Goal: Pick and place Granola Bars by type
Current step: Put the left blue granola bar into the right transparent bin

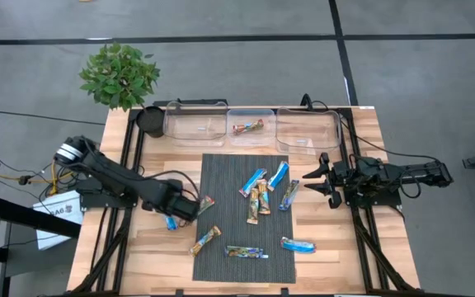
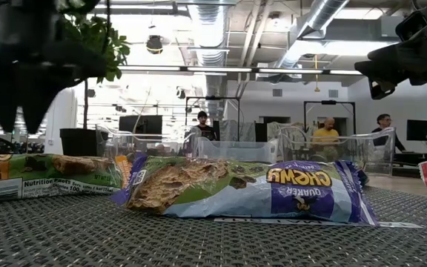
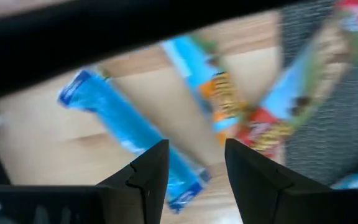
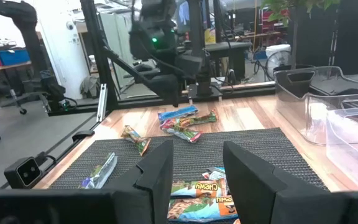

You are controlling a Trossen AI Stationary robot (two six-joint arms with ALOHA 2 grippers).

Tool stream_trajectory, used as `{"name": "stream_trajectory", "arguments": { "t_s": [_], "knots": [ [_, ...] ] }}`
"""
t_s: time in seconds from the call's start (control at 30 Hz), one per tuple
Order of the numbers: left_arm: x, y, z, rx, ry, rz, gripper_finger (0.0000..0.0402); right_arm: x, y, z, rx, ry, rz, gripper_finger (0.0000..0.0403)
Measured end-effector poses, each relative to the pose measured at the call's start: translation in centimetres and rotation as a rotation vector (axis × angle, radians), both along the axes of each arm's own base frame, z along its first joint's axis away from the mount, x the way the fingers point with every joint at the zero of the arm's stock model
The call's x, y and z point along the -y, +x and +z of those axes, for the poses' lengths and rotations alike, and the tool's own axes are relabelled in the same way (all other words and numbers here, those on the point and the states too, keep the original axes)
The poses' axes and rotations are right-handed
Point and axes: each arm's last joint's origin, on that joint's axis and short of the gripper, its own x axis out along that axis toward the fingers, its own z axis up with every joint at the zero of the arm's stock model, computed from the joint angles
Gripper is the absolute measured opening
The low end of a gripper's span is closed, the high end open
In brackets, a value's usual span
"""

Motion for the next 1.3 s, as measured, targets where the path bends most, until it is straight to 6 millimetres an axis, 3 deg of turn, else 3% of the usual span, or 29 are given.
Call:
{"name": "stream_trajectory", "arguments": {
  "t_s": [0.17, 0.5, 0.93, 1.3],
  "knots": [
    [-0.8, -2.2, -0.2, -0.009, -0.027, 0.098, 0.0151, 0.0, 0.0, 0.0, 0.0, 0.0, 0.0, 0.0133],
    [-1.2, -4.2, -1.8, -0.104, -0.105, 0.217, 0.0151, 0.0, 0.0, 0.0, 0.0, 0.0, 0.0, 0.0134],
    [-1.2, -3.8, -2.1, -0.036, -0.097, 0.274, 0.0151, 0.0, 0.0, 0.0, 0.0, 0.0, 0.0, 0.0133],
    [-2.0, -3.9, -4.2, 0.002, -0.144, 0.347, 0.0151, 0.0, 0.0, 0.0, 0.0, 0.0, 0.0, 0.0133]
  ]
}}
